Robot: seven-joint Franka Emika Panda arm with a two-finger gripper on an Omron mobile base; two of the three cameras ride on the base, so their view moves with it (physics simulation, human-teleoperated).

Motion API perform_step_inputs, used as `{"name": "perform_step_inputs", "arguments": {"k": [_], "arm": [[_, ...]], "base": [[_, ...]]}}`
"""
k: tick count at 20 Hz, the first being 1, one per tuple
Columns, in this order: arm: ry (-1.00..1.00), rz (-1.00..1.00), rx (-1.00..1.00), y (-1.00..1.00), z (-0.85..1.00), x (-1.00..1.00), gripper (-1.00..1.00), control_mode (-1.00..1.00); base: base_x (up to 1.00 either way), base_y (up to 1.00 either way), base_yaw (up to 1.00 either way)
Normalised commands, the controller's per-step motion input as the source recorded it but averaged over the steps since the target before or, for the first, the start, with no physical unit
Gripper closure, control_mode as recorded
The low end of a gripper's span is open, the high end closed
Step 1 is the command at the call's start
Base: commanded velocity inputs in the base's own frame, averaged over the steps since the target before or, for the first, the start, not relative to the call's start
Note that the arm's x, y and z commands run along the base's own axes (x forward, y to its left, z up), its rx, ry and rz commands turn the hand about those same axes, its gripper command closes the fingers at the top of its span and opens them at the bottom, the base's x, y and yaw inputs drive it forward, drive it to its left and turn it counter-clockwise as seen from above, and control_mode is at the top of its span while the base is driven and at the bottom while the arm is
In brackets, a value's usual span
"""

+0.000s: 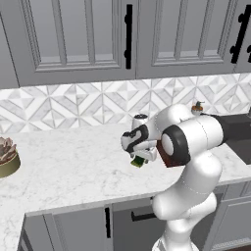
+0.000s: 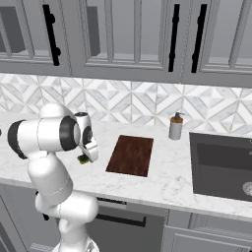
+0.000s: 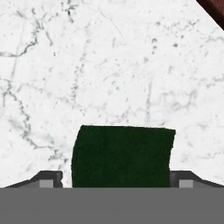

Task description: Pick up the sponge from the counter and clean the cutting board by briefly scrubbing or pressing down on the cutting board. Once finished, release the sponge.

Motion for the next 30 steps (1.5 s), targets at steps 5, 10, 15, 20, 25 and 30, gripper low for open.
{"name": "perform_step_inputs", "arguments": {"k": [5, 10, 15, 20, 25, 30], "arm": [[0.00, 0.00, 0.00, 0.00, -0.66, 0.03, 1.00, -1.00], [0.01, 0.00, 0.00, -0.21, -0.63, -0.09, 1.00, -1.00], [0.00, 0.00, 0.00, -0.05, -0.04, -0.02, 1.00, -1.00], [-0.01, 0.11, 0.00, -0.29, 0.33, 0.02, 1.00, -1.00], [-0.01, 0.18, 0.03, -0.66, 0.56, 0.01, 1.00, -1.00], [0.00, 0.26, 0.01, -0.71, 0.10, 0.21, 1.00, -1.00]], "base": [[0.00, 0.00, 0.00], [0.00, 0.00, 0.00], [0.00, 0.00, 0.00], [0.00, 0.00, 0.00], [0.00, 0.00, 0.00], [0.00, 0.00, 0.00]]}}
